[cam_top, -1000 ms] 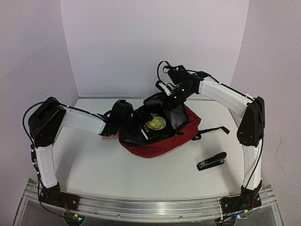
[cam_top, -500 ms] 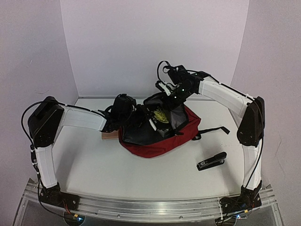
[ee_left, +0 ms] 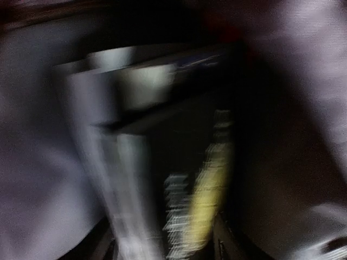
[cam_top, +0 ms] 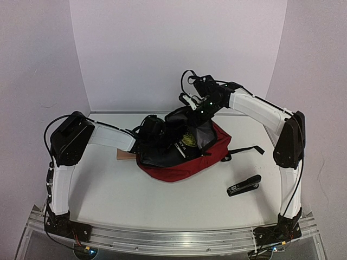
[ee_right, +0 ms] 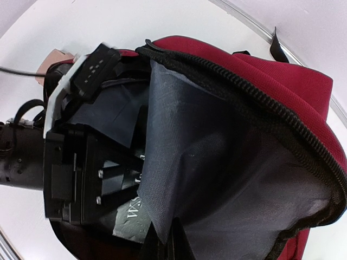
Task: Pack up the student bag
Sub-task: Place the book in the student bag.
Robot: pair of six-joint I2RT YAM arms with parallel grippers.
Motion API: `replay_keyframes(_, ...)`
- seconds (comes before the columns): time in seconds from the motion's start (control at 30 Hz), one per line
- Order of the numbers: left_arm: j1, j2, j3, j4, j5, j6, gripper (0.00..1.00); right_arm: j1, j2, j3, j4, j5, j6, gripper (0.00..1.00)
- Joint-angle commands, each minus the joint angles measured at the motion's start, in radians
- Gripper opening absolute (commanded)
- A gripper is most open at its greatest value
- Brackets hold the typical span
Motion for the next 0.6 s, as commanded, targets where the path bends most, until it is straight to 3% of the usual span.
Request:
replay_keyframes(0.0,-0.007,-0.147,-0.048,-0.139,-0.098,0.039,0.63,0.006,-0.024,0.013,0.035,-0.037,-0.003,0.00)
replay_keyframes(0.13,-0.011,-0.163,-0.062,-0.188,-0.094,0.032,0.63,0.006,-0.022,0.013,0.035,-0.037,-0.004,0.00)
replay_keyframes(0.37,-0.014,-0.082,-0.021,-0.096,-0.001,0.040,0.30,0.004,-0.027,0.000,0.035,-0.031,-0.014,0.00)
replay_keyframes(0.57,-0.010,0.025,0.068,-0.011,0.068,0.070,0.14,0.000,-0.038,-0.013,0.034,-0.049,-0.010,0.00)
